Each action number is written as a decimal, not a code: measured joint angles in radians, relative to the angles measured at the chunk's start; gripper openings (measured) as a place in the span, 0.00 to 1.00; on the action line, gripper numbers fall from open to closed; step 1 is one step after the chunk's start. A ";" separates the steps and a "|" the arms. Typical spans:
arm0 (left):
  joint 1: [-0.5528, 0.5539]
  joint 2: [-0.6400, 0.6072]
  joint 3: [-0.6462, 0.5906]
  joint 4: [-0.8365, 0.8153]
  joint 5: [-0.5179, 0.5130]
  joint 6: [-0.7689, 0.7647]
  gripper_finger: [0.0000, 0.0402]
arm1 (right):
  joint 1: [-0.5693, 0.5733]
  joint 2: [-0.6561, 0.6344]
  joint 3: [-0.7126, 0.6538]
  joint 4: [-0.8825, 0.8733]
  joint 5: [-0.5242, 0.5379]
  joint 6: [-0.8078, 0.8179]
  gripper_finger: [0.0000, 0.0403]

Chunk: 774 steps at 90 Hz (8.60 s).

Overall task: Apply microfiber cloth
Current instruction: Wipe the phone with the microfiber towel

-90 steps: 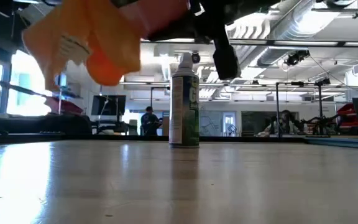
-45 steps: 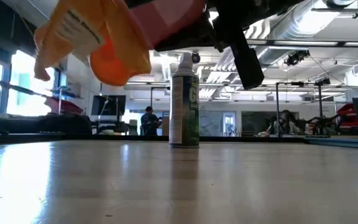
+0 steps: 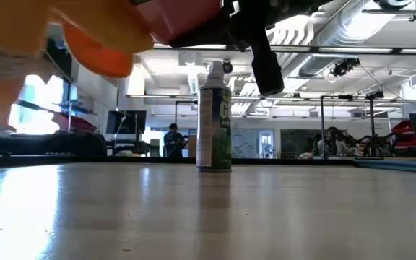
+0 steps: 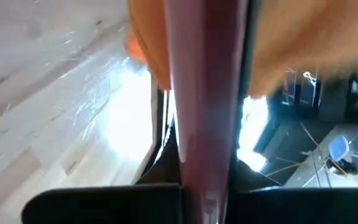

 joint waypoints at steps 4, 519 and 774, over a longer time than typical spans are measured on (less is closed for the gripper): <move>-0.018 0.000 0.000 -0.001 -0.038 -0.001 0.00 | 0.000 0.000 0.000 0.001 0.000 0.001 0.01; -0.162 -0.224 -0.003 -0.353 -0.161 -0.221 0.00 | -0.031 0.044 0.105 0.111 0.026 -0.015 0.01; 0.255 -0.280 -0.459 0.441 0.467 -0.998 0.37 | -0.101 0.013 0.222 -0.072 0.158 -0.457 0.01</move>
